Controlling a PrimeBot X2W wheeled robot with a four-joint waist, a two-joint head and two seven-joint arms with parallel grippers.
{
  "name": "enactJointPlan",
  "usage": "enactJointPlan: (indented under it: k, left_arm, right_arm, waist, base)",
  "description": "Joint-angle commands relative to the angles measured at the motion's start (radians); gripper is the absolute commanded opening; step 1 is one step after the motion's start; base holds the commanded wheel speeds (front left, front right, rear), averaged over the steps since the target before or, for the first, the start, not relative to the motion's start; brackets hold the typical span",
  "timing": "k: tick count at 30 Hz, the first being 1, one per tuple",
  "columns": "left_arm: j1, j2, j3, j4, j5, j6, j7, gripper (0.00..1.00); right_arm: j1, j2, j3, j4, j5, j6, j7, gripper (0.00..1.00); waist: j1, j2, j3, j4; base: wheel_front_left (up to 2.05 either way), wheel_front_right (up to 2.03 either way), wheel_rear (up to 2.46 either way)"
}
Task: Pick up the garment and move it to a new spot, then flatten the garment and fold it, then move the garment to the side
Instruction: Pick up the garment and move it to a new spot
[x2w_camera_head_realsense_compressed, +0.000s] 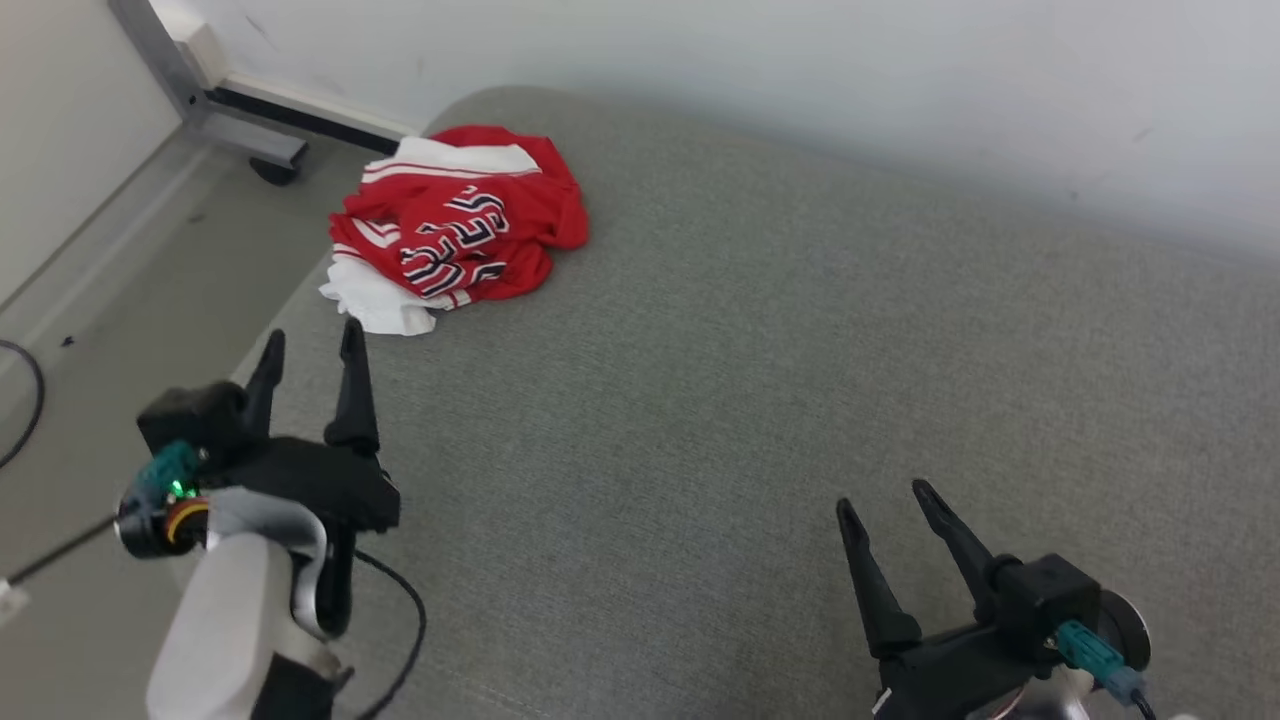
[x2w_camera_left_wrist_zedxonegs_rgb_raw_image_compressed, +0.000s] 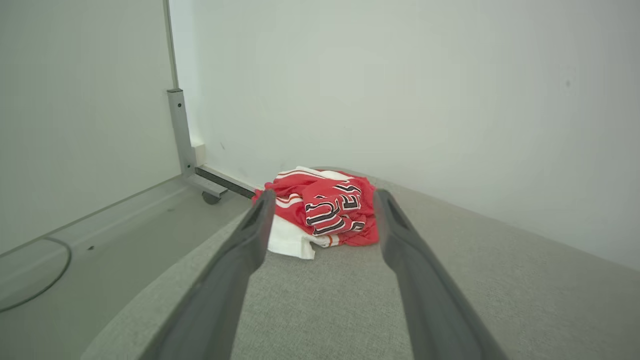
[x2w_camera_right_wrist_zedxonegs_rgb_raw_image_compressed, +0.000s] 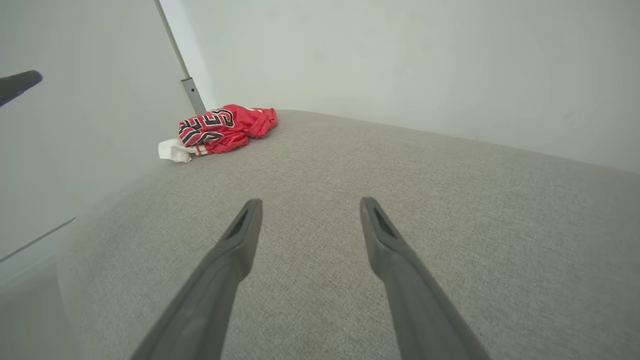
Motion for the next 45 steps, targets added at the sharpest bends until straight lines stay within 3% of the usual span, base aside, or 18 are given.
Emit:
enactJointPlan:
  k: [1, 13, 20, 32, 39, 41, 45]
  left_arm:
    - [-0.061, 0.013, 0.014, 0.050, -0.012, 0.006, 0.021, 1.00]
    - [-0.438, 0.138, 0.087, 0.384, -0.080, 0.042, 0.183, 1.00]
    - [-0.569, 0.240, 0.106, 0.495, -0.108, 0.056, 0.359, 1.00]
    - [-0.659, 0.331, 0.094, 0.515, -0.092, 0.139, 0.506, 1.00]
    - [-0.651, 0.329, 0.086, 0.524, -0.100, 0.172, 0.580, 1.00]
    - [-0.644, 0.331, 0.081, 0.511, -0.096, 0.176, 0.575, 0.00]
    - [-0.625, 0.336, 0.071, 0.486, -0.091, 0.173, 0.580, 0.00]
  right_arm:
    - [-0.022, -0.012, 0.015, -0.018, -0.005, -0.002, 0.009, 1.00]
    - [-0.034, -0.072, 0.067, -0.149, 0.003, -0.002, 0.080, 1.00]
    - [-0.018, -0.087, 0.103, -0.240, 0.000, -0.002, 0.099, 1.00]
    - [0.002, -0.082, 0.117, -0.314, -0.010, -0.002, 0.104, 1.00]
    - [-0.016, -0.074, 0.118, -0.295, 0.000, -0.002, 0.092, 1.00]
    - [-0.021, -0.072, 0.122, -0.286, 0.003, -0.002, 0.087, 1.00]
    - [-0.033, -0.065, 0.135, -0.265, 0.013, -0.002, 0.073, 1.00]
  waist:
    - [-0.0002, -0.0001, 0.111, -0.091]
    - [-0.0002, -0.0001, 0.311, -0.272]
    - [-0.0002, -0.0001, 0.380, -0.342]
    - [-0.0002, -0.0001, 0.473, -0.373]
    - [-0.0002, -0.0001, 0.473, -0.368]
    - [-0.0002, -0.0001, 0.463, -0.366]
    - [-0.0002, -0.0001, 0.433, -0.362]
  base:
    - [0.00, 0.00, 0.00]
    - [0.00, 0.00, 0.00]
    - [0.00, 0.00, 0.00]
    - [0.00, 0.00, 0.00]
    - [0.00, 0.00, 0.00]
    - [0.00, 0.00, 0.00]
    - [0.00, 0.00, 0.00]
